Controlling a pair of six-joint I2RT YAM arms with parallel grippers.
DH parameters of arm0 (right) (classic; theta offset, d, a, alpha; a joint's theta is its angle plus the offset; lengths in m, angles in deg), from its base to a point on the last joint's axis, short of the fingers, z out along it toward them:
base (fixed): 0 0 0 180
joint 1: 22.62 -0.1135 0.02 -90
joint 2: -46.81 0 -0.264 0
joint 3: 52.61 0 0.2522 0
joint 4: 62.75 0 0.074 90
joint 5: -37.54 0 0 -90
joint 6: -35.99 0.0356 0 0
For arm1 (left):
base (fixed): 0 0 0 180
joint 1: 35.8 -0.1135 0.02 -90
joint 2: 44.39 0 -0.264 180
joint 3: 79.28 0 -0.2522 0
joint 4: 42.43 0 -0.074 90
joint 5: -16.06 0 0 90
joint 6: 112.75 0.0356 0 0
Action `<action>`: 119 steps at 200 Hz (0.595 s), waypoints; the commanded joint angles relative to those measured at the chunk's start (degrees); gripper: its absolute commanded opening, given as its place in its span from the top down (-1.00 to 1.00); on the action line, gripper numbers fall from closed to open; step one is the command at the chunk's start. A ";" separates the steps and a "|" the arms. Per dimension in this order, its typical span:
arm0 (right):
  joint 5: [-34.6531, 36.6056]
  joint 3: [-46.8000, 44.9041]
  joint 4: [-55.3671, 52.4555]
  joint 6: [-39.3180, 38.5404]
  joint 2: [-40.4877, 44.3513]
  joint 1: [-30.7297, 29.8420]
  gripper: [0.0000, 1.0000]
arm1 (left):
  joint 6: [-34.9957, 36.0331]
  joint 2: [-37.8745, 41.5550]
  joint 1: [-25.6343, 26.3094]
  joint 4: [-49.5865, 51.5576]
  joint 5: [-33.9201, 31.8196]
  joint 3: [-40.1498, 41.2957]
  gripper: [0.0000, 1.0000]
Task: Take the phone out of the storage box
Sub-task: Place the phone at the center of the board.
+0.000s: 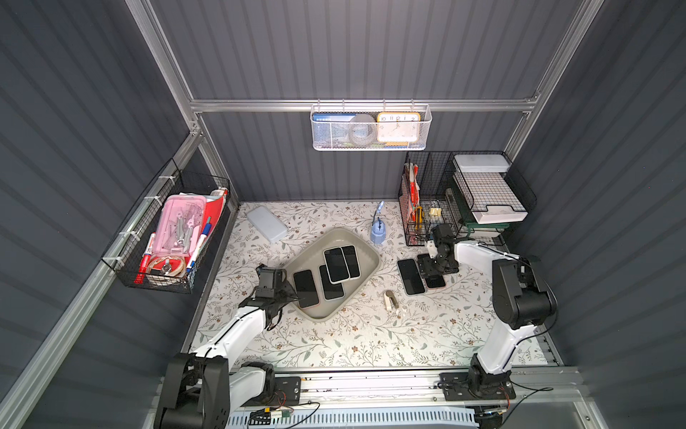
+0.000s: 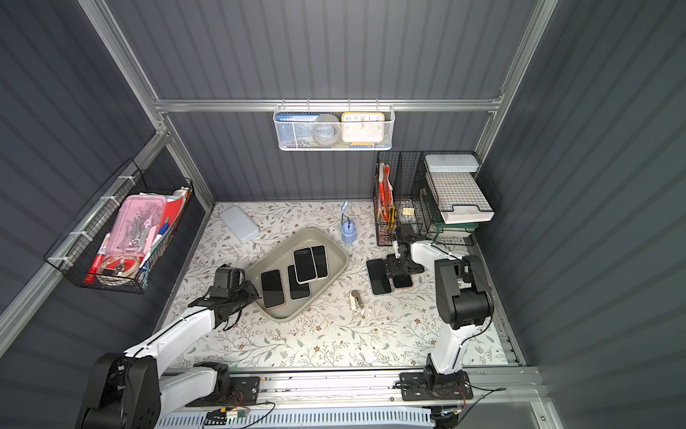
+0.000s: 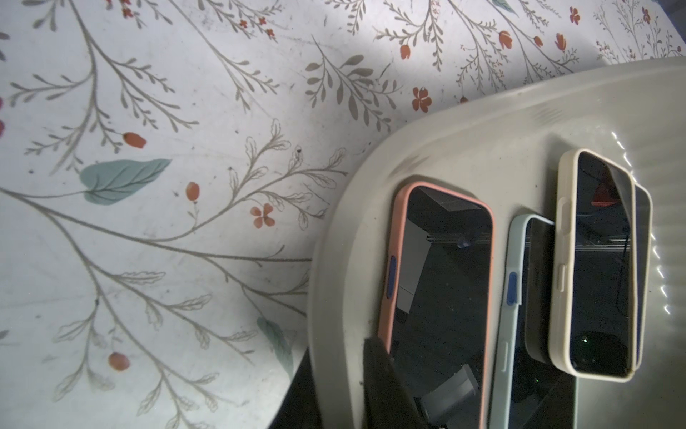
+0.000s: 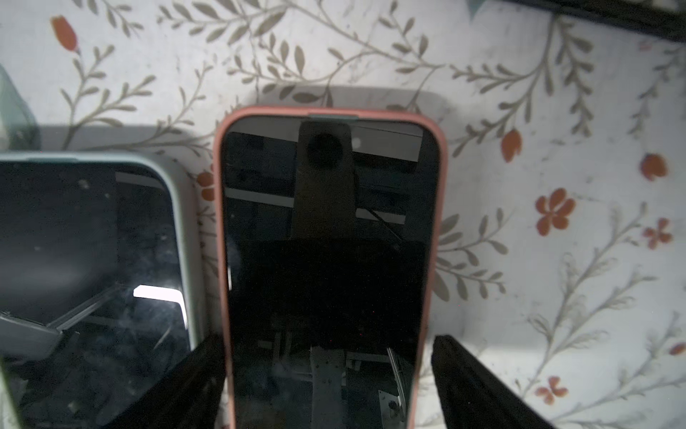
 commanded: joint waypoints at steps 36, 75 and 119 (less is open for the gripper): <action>1.25 -2.35 -1.33 3.31 16.33 -5.87 -0.97 | 3.16 -0.57 0.90 -0.01 4.18 0.05 0.58; 3.17 0.99 -0.60 6.72 18.57 -20.21 -0.92 | 2.79 -0.24 0.90 0.08 3.61 0.23 0.58; 10.22 13.01 -3.17 16.53 8.35 -34.07 -0.92 | 2.32 0.79 0.90 0.25 3.16 0.68 0.58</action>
